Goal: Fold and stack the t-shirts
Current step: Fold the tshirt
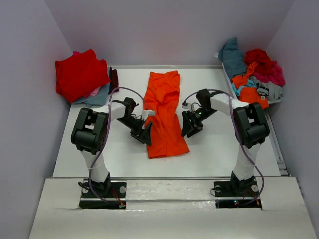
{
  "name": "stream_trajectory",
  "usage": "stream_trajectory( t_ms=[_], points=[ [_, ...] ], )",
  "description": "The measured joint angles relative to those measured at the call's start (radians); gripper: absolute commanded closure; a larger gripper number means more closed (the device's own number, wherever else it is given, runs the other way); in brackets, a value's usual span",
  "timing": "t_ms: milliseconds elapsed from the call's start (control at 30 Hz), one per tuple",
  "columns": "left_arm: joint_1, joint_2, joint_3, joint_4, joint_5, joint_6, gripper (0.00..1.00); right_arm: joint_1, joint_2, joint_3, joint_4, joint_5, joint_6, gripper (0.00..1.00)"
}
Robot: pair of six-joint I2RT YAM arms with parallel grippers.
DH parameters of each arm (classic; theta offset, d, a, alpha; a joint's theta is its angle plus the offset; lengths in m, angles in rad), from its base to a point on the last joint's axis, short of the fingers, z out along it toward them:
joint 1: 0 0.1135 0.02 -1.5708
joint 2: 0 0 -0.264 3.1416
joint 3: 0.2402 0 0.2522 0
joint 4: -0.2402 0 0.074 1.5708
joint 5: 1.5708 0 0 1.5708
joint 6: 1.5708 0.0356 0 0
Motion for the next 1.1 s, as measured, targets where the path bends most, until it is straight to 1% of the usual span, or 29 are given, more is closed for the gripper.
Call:
stream_trajectory(
  t_ms=[167, 333, 433, 533, 800, 1100],
  points=[
    [0.074, 0.032, 0.001, -0.031, 0.06, 0.017, 0.14, 0.0, 0.037, 0.0, 0.002, -0.007, -0.003, 0.36],
    [0.095, 0.035, 0.001, -0.045, 0.06, 0.033, 0.14, 0.0, 0.054, 0.0, 0.002, -0.014, -0.003, 0.36],
    [0.097, 0.054, 0.005, -0.06, 0.081, 0.05, 0.15, 0.0, 0.06, 0.0, 0.002, -0.023, -0.007, 0.36],
    [0.097, 0.107, 0.019, -0.105, 0.142, 0.067, 0.15, 0.0, 0.066, -0.001, 0.002, -0.029, -0.012, 0.36],
    [0.092, 0.181, 0.021, -0.205, 0.214, 0.124, 0.15, 0.0, 0.067, -0.053, 0.018, -0.051, -0.028, 0.36],
    [0.066, 0.232, 0.031, -0.291, 0.239, 0.194, 0.16, 0.0, 0.067, -0.066, 0.037, -0.077, -0.041, 0.35]
  ],
)
